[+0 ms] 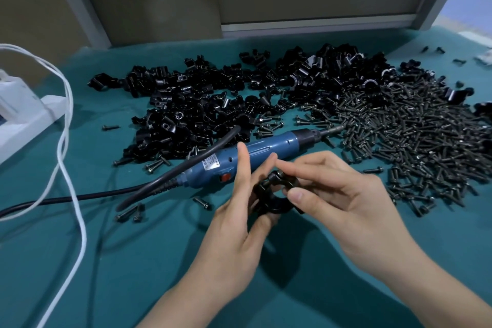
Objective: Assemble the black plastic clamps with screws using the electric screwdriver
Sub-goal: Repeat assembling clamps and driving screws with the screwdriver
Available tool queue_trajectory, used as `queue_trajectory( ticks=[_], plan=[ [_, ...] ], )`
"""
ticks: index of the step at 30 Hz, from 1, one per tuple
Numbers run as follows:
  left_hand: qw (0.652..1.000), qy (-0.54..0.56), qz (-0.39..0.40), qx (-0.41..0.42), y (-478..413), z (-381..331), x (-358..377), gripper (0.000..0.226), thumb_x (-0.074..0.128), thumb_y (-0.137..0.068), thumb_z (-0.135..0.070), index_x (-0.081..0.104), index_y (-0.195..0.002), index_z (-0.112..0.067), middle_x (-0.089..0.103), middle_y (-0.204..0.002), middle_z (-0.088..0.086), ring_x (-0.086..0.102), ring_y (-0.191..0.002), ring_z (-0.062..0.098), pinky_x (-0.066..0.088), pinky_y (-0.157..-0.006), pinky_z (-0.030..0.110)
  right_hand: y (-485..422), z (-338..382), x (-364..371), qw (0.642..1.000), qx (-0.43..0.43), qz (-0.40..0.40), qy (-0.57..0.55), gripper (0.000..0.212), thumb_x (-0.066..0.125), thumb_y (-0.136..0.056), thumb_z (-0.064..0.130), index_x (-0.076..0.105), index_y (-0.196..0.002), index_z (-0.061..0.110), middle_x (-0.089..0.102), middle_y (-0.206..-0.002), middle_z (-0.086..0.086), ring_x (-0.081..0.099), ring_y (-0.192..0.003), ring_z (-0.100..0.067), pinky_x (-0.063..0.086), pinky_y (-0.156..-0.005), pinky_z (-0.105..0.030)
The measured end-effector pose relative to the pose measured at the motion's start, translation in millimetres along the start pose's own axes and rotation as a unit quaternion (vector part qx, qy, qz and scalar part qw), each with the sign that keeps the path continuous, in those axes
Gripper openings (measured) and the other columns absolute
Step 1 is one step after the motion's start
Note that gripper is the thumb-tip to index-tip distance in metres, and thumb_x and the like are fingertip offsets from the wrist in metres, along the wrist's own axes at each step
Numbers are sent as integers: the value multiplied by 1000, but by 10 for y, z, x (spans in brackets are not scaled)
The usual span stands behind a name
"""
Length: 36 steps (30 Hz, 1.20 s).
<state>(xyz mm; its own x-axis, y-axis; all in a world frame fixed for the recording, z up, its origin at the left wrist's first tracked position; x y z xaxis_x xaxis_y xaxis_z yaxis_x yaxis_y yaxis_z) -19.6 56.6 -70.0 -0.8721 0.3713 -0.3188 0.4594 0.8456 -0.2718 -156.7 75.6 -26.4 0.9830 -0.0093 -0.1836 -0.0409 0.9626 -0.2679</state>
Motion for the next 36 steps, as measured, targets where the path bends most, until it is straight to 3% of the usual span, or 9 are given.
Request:
queue_trajectory(
  ticks=[2, 5, 10, 13, 17, 21, 27, 33, 36],
  plan=[
    [1000, 9, -6, -14, 13, 29, -2, 86, 47, -90, -14, -1, -143, -61, 51, -136, -30, 53, -126, 3, 44, -106, 34, 4, 3, 3, 1000, 0, -3, -9, 39, 67, -78, 19, 70, -111, 39, 61, -100, 6, 63, -93, -17, 53, -86, -25],
    [999, 16, -30, -37, 27, 79, -18, 73, 51, -87, -16, 23, -138, -61, 64, -119, -28, 62, -113, 4, 46, -103, 38, 5, 10, -1, 1000, 1, -17, -26, 35, 72, -78, 21, 71, -109, 37, 62, -97, 8, 65, -89, -13, 53, -85, -24],
    [998, 14, -53, -22, 16, -20, -25, 38, 53, -87, -37, 58, -125, -42, 71, -110, -14, 66, -105, 16, 52, -94, 47, 12, 21, -10, 997, 18, -44, -60, 34, 77, -72, 18, 70, -99, 38, 69, -95, 4, 68, -82, -14, 57, -81, -31],
    [998, 38, -42, -25, 9, -87, -3, 31, 49, -91, -29, 59, -117, -42, 68, -113, -11, 62, -112, 17, 49, -97, 45, 22, 52, -12, 996, 14, -54, -67, 32, 76, -69, 17, 69, -94, 35, 69, -91, 6, 67, -76, -9, 55, -74, -23],
    [999, 26, -30, -12, 7, -156, -32, 44, 43, -87, -9, 58, -115, -41, 65, -111, -8, 60, -109, 16, 47, -91, 29, 40, 29, 26, 994, 30, -53, -86, 35, 79, -65, 17, 68, -94, 33, 68, -91, 5, 68, -76, -12, 55, -72, -22],
    [999, 11, -27, 19, 35, -217, -41, 38, 39, -88, -24, 56, -121, -29, 65, -112, -9, 60, -110, 16, 45, -89, 23, 46, 17, 73, 994, 46, -27, -95, 32, 80, -64, 16, 68, -89, 31, 68, -88, 6, 68, -77, -12, 56, -72, -24],
    [999, 22, -49, 6, 20, -158, -37, 35, 33, -93, -31, 64, -103, -17, 64, -97, -3, 60, -96, 21, 47, -83, 35, 40, -50, 83, 993, 74, -3, -97, 38, 83, -57, 20, 69, -91, 28, 65, -84, 12, 63, -78, -6, 54, -75, -20],
    [992, 106, -56, -50, 2, -9, -24, 38, 32, -89, -38, 64, -107, -30, 65, -109, 2, 59, -110, 22, 45, -98, 43, 35, -60, 116, 991, 80, 9, -110, 34, 82, -60, 27, 71, -92, 25, 70, -87, 1, 66, -80, -11, 55, -74, -24],
    [986, 145, -38, -71, 16, -14, -6, 34, 39, -89, -47, 66, -106, -35, 68, -110, -1, 61, -107, 18, 46, -94, 46, 24, -51, 102, 989, 78, 15, -124, 31, 82, -62, 21, 71, -91, 23, 68, -82, 3, 65, -76, -9, 55, -69, -23]
  ],
)
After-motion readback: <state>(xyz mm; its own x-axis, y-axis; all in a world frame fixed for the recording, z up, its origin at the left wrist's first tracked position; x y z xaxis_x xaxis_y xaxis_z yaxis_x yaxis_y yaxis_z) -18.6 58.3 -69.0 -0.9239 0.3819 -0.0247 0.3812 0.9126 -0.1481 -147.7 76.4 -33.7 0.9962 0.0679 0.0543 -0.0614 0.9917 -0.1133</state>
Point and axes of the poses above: each hand's wrist, its own y-axis away from the middle knuckle, its own x-axis out of the palm, z = x × y, the point moved 6 cm from there along -y, towards the middle knuckle
